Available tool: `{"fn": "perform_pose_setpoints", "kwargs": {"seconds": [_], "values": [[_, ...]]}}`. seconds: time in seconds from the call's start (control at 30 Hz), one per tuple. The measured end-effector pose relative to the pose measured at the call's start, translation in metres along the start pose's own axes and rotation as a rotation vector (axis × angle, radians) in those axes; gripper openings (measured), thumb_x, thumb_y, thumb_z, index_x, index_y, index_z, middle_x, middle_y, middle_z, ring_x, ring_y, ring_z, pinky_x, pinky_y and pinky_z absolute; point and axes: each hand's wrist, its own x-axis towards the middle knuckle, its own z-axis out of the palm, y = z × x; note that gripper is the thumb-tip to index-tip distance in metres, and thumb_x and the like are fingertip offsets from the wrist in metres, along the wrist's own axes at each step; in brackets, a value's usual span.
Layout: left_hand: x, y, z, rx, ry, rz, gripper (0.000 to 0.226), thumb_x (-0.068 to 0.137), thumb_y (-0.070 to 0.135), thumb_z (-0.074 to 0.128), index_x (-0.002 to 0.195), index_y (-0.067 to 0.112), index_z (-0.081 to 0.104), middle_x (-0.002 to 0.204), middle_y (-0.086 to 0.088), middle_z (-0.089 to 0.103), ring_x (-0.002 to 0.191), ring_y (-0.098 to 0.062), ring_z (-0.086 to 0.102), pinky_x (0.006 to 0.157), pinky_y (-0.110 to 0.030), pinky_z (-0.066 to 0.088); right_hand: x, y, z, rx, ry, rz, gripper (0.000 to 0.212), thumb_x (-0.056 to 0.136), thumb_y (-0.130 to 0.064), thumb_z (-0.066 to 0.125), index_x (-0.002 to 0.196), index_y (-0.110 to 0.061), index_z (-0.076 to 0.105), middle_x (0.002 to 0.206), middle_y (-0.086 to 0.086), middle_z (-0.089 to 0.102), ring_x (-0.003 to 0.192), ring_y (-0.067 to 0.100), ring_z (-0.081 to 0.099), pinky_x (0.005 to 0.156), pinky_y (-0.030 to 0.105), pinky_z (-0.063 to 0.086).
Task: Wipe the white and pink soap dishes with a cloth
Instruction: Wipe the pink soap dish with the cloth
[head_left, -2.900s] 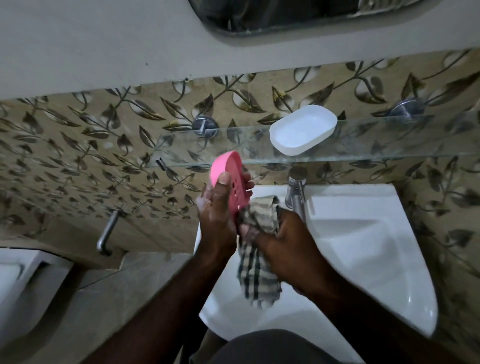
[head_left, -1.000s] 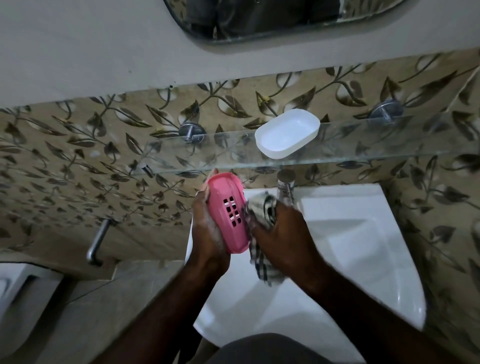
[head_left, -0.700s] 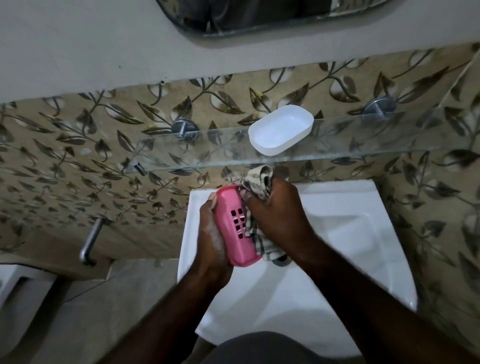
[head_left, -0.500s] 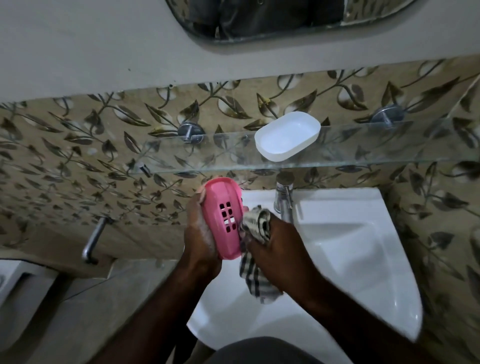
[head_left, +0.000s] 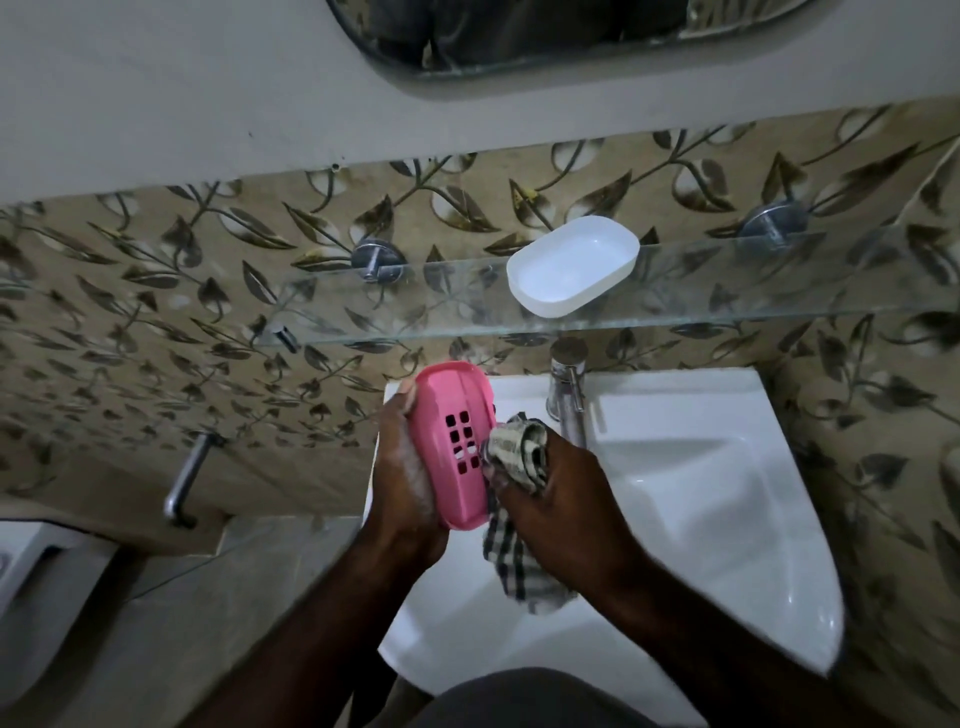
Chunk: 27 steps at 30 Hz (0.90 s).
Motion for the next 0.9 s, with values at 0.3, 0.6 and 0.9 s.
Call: {"fn": "perform_pose_setpoints", "kwargs": {"seconds": [0.3,0.6,0.9], "values": [[0.001,-0.001,0.000,-0.052,-0.025,-0.003,0.056,0.088,0.059,0.040,0.094,0.016,0.076,0.083,-0.011,0.072,0.075,-0.025,0.069,0.064,-0.035,0.058,0.019,-0.012,-0.017,-0.106,-0.109,-0.076,0.012,0.084,-0.027,0.060,0.095,-0.027,0.063,0.082,-0.006,0.072,0.074,0.010,0.070,0.067,0.033,0.058],[0.007,0.018,-0.012,-0.081,-0.140,-0.151,0.072,0.087,0.066,0.035,0.112,0.009,0.072,0.105,-0.019,0.072,0.091,-0.033,0.070,0.077,-0.044,0.058,-0.003,-0.002,-0.026,0.407,-0.163,0.068,0.012,0.082,-0.019,0.070,0.093,-0.013,0.069,0.078,0.010,0.072,0.068,0.024,0.070,0.070,0.051,0.059],[0.005,0.011,-0.015,-0.159,-0.297,-0.248,0.072,0.081,0.068,0.046,0.115,0.010,0.070,0.105,-0.016,0.070,0.092,-0.031,0.068,0.088,-0.047,0.054,0.004,-0.010,-0.045,0.396,-0.006,0.101,0.014,0.087,-0.007,0.071,0.093,-0.020,0.073,0.085,-0.007,0.077,0.081,0.010,0.071,0.079,0.030,0.054]]}}
